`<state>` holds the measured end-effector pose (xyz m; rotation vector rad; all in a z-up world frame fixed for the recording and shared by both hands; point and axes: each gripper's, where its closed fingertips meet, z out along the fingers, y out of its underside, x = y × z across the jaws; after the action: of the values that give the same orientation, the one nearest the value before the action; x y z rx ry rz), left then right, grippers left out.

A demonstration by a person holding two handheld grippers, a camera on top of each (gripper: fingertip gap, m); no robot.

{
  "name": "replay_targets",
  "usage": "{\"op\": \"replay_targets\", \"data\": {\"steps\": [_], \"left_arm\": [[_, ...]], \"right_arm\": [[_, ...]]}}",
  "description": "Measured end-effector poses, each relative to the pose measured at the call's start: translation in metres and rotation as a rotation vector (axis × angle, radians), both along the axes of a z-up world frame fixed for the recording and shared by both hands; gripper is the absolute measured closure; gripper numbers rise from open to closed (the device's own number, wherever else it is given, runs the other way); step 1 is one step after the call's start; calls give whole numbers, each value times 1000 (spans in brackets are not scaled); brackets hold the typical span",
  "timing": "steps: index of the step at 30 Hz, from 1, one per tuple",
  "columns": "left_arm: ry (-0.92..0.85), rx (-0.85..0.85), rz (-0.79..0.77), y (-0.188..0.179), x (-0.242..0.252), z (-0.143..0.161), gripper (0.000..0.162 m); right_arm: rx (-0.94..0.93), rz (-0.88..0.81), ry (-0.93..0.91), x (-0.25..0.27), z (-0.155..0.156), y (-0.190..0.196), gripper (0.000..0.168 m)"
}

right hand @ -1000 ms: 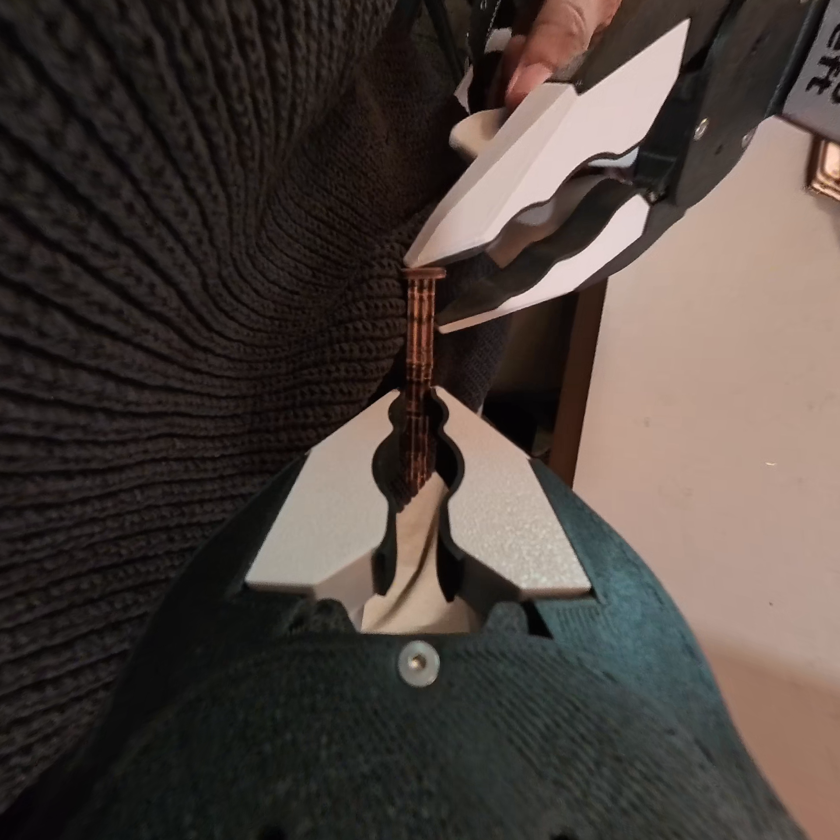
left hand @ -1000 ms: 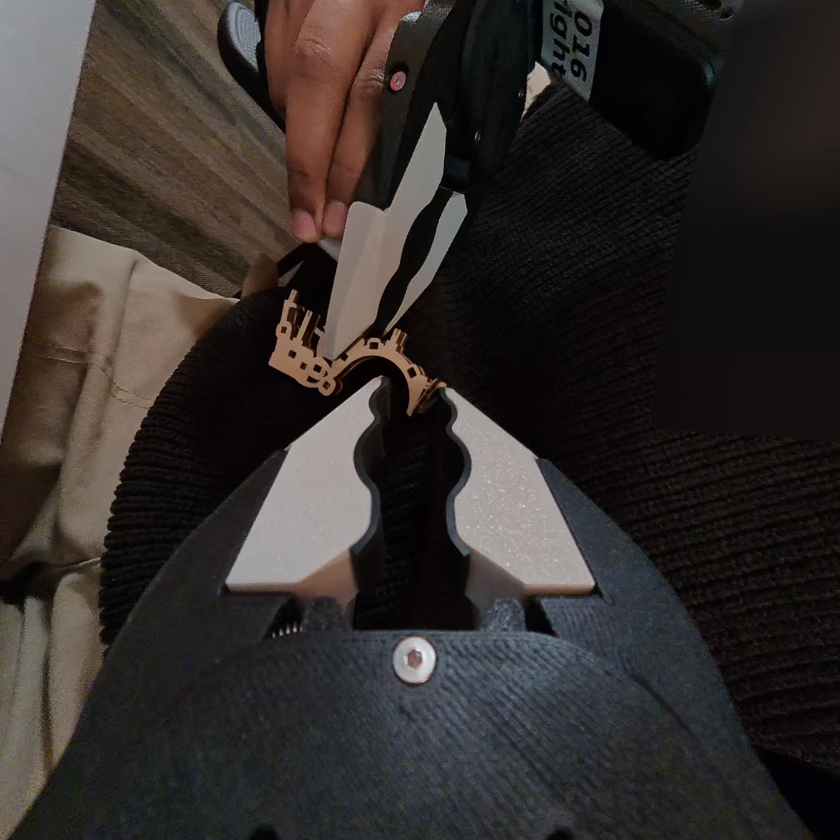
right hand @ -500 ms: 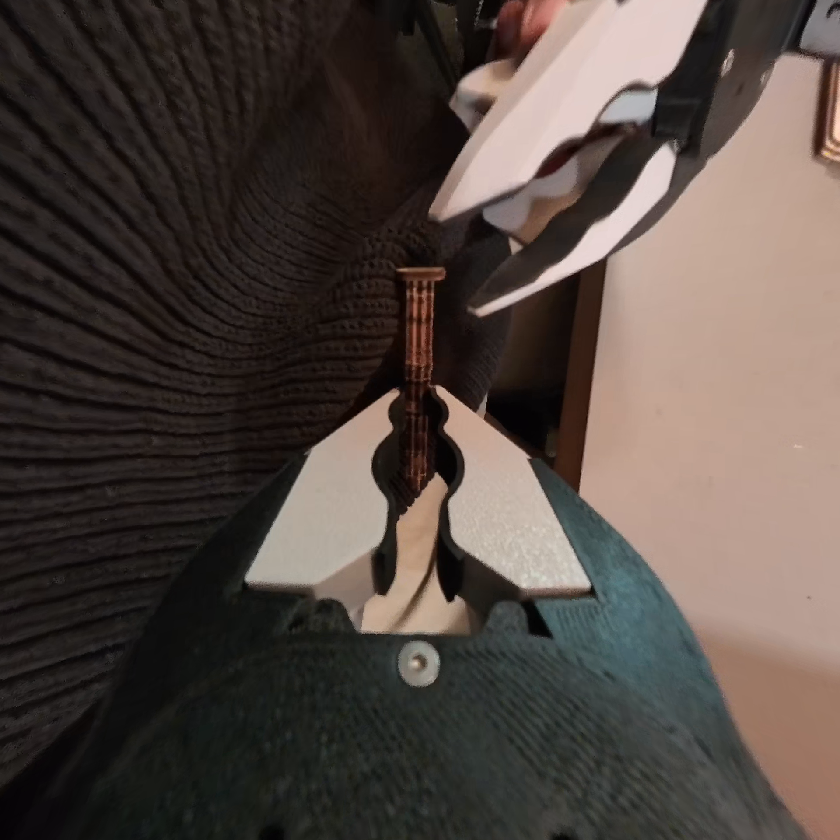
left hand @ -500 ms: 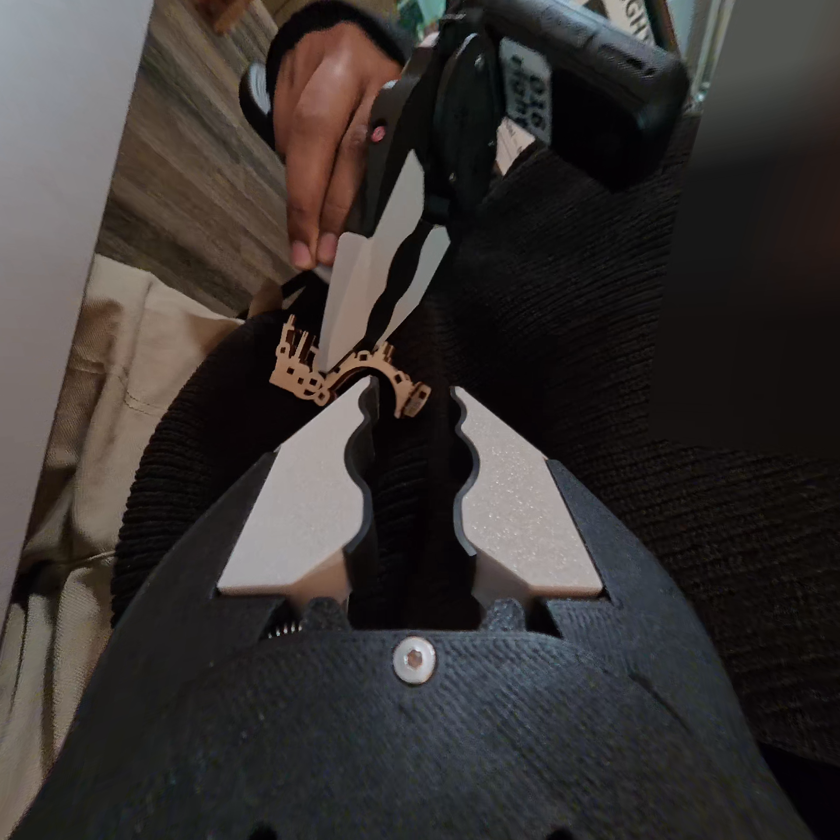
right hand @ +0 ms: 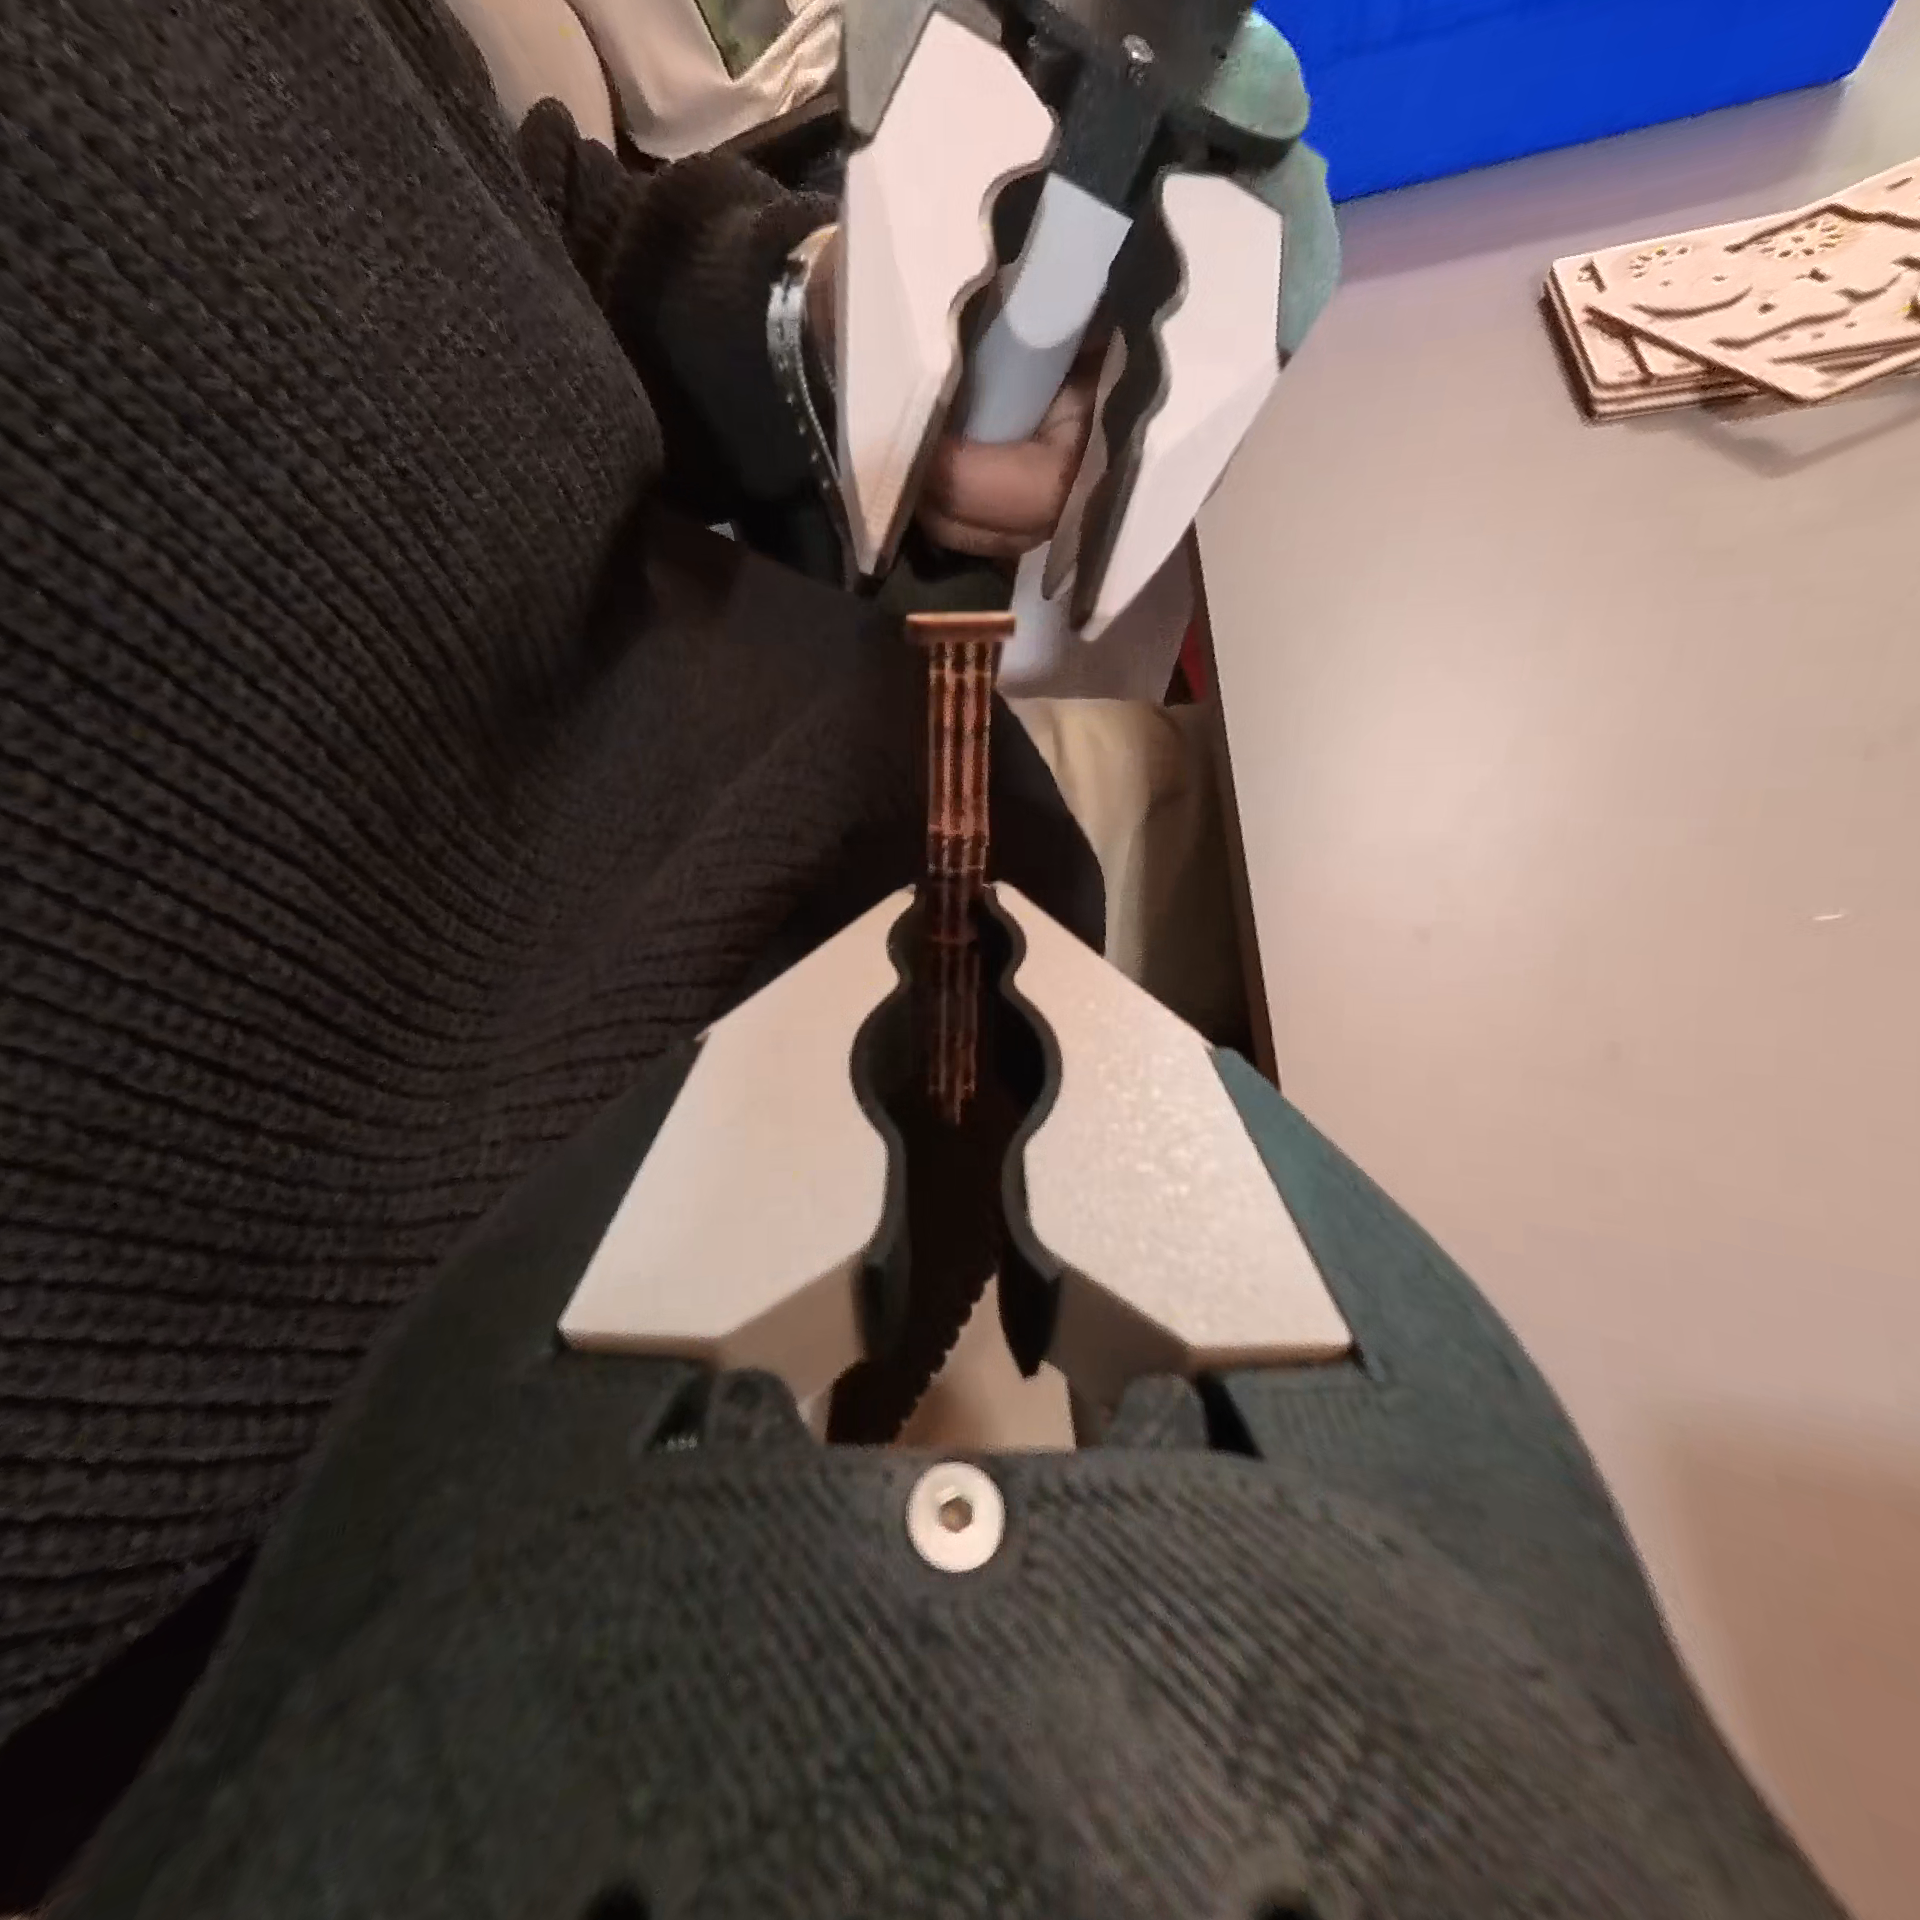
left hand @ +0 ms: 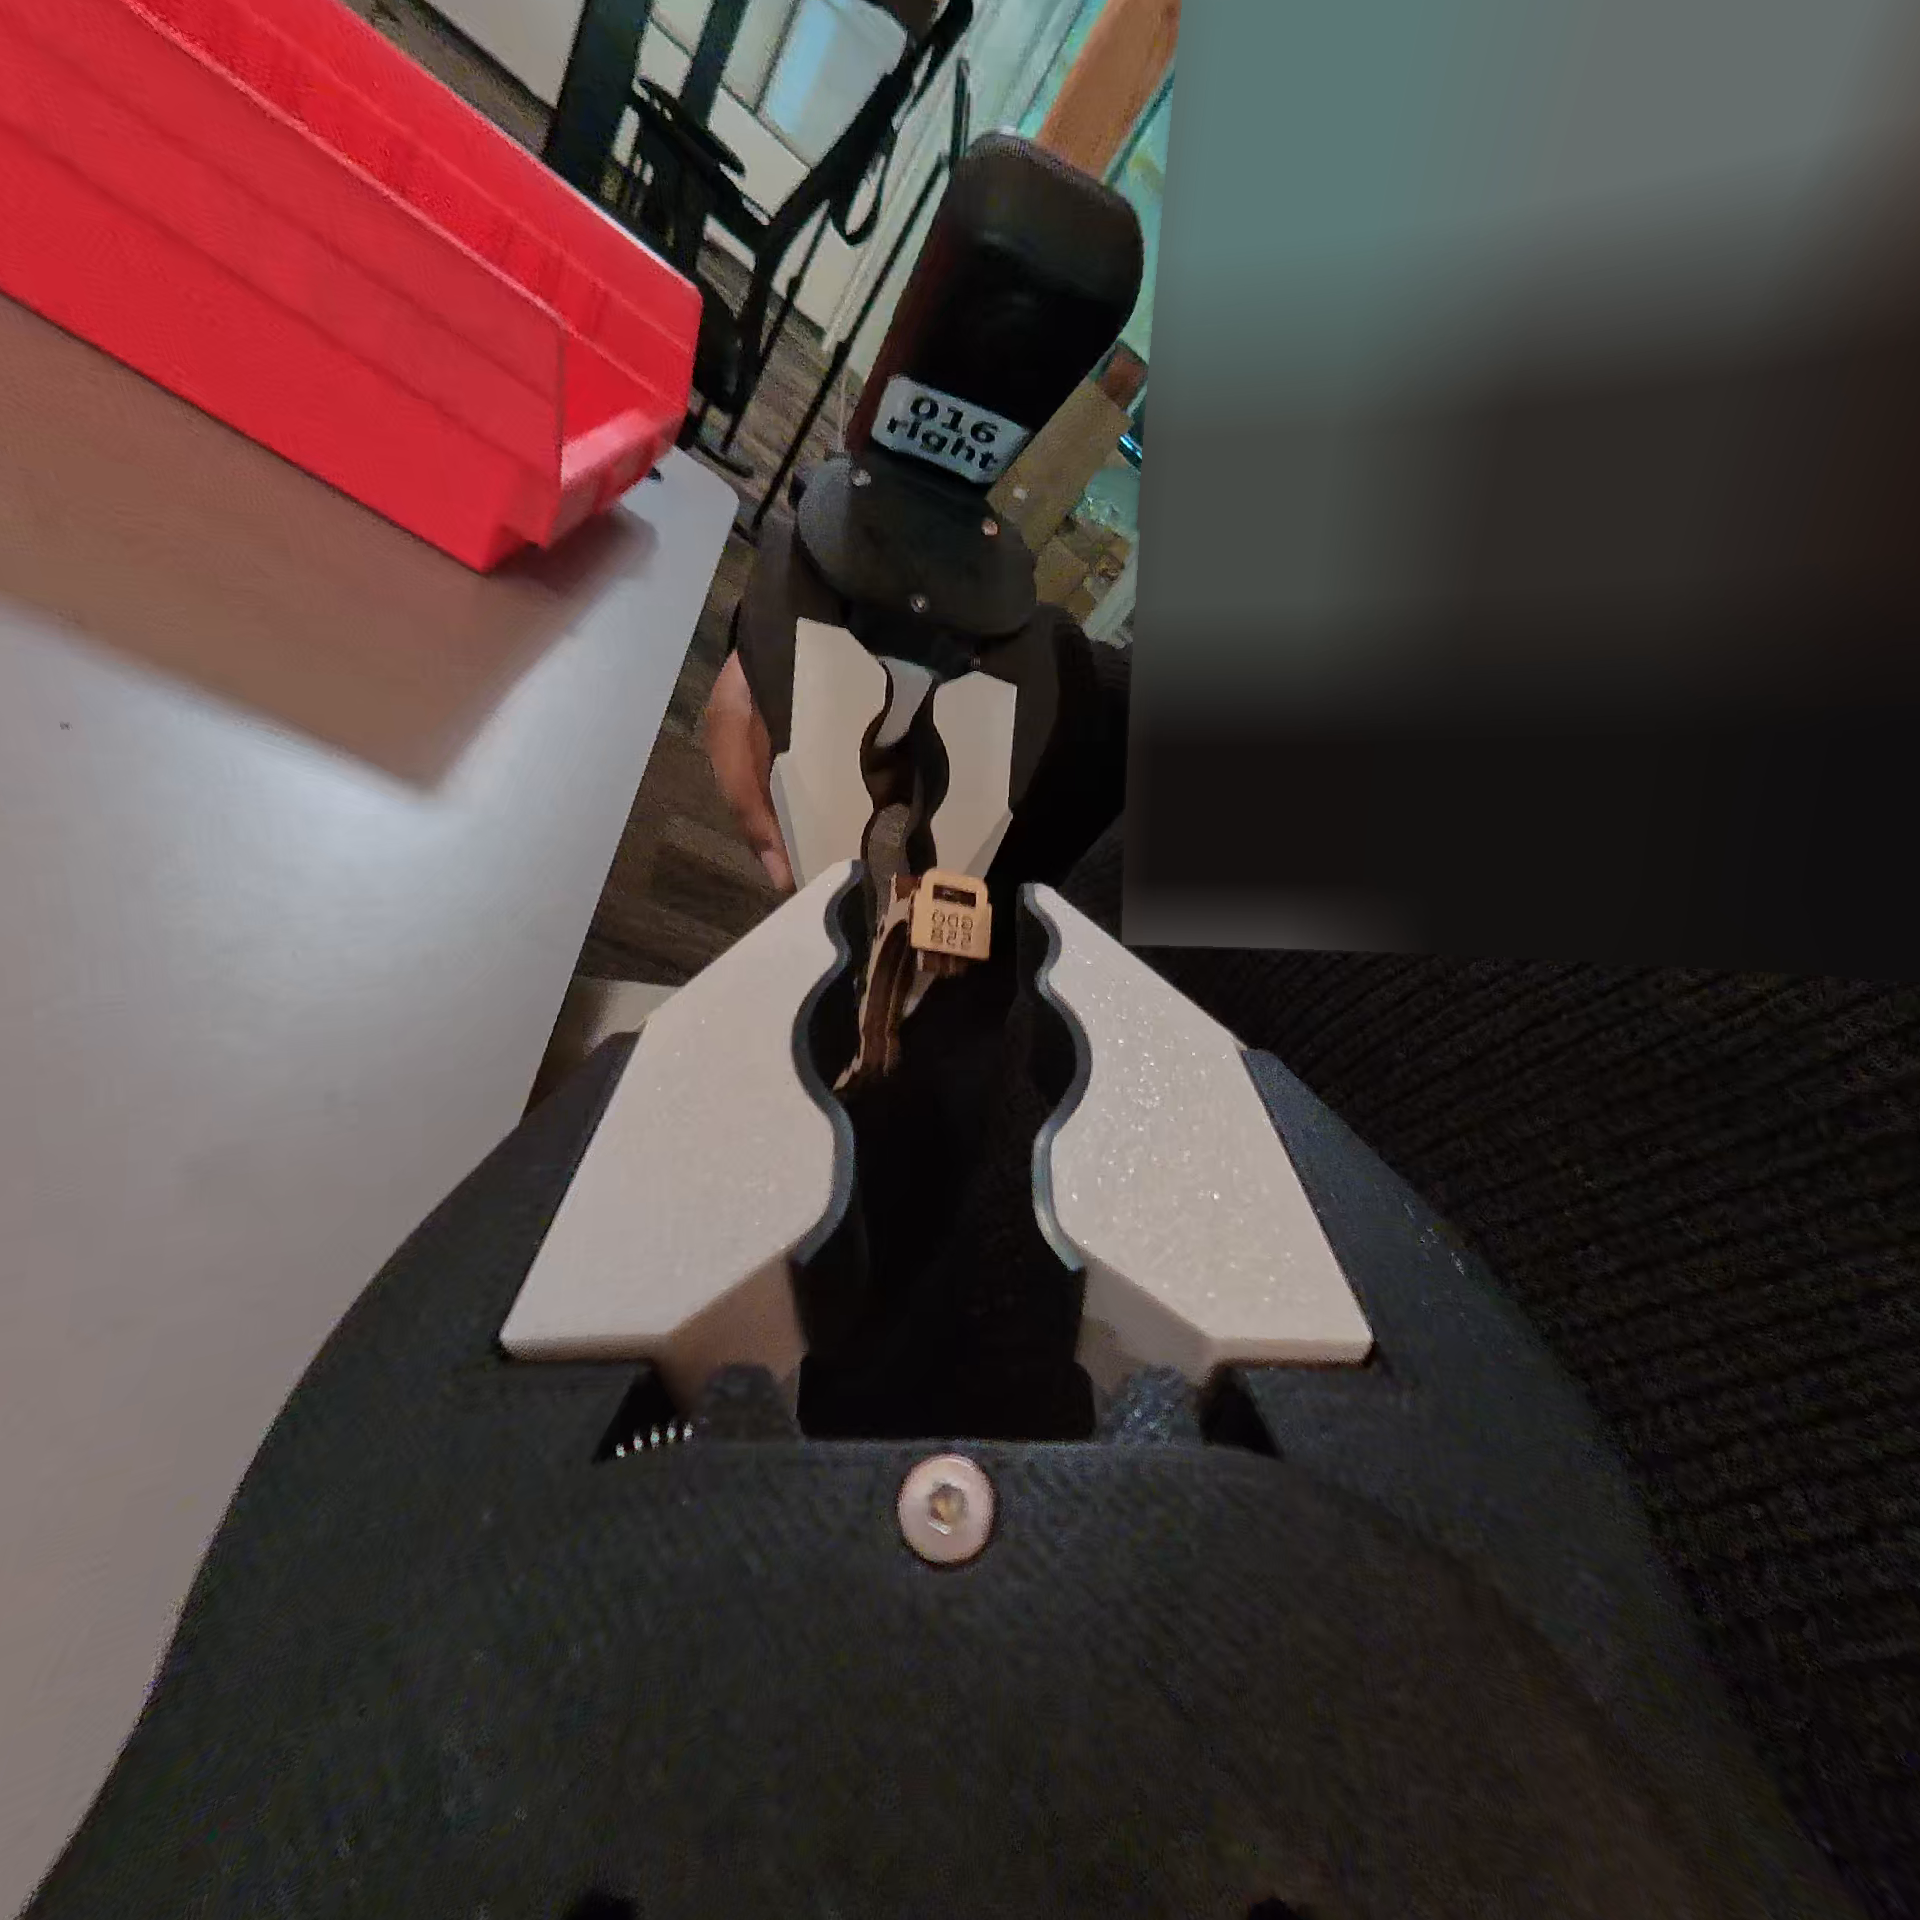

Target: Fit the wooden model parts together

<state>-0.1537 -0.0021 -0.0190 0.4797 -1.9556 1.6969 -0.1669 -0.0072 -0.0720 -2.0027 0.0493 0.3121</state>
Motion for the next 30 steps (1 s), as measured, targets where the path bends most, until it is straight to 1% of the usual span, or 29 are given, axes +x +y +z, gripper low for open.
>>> {"op": "replay_targets", "data": {"steps": [2, 7, 17, 24, 28, 30], "left_arm": [[-12, -4, 13, -3, -2, 3, 138], [-64, 59, 11, -7, -9, -5, 146], [-97, 67, 30, -4, -9, -2, 147], [-63, 70, 25, -5, -9, -3, 147], [-28, 103, 4, -5, -11, -10, 147], [0, 86, 2, -5, -11, -8, 147]], "right_arm": [[-4, 0, -2, -1, -1, 3, 161], [12, 3, 9, -4, 1, 8, 161], [30, -2, 17, -3, 4, 10, 161], [19, -13, 9, -2, 3, 10, 161], [-22, -7, -4, -4, -3, 9, 161], [-8, -13, 6, -3, -1, 10, 161]]}}
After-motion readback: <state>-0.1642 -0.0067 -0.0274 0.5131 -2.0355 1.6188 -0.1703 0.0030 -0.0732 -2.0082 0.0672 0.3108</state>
